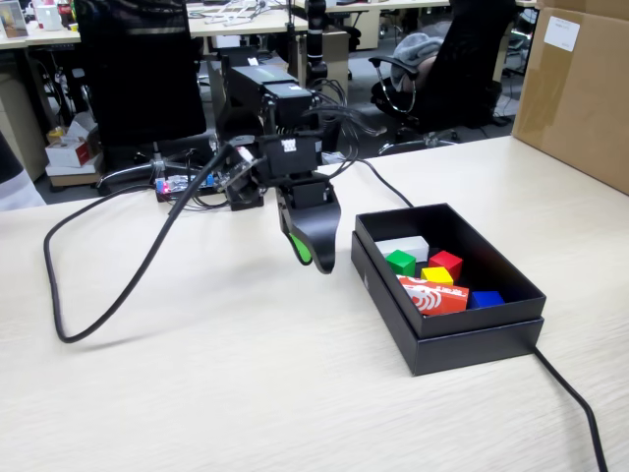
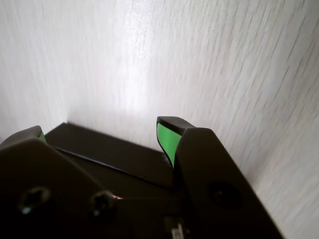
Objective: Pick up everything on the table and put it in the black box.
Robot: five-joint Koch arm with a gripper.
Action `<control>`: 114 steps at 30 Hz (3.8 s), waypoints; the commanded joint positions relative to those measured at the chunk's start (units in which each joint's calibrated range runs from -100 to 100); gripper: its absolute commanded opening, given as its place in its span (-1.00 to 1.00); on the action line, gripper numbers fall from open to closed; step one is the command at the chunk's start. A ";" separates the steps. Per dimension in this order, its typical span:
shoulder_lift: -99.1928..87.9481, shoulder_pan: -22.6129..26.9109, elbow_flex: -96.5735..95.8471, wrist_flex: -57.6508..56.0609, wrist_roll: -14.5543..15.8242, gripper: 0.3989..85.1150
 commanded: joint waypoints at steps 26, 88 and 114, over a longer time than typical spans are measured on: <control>-42.31 -0.78 -49.03 40.48 -1.42 0.07; -81.78 -0.68 -114.49 70.20 -1.07 0.13; -81.78 -0.83 -114.58 70.28 -1.07 0.13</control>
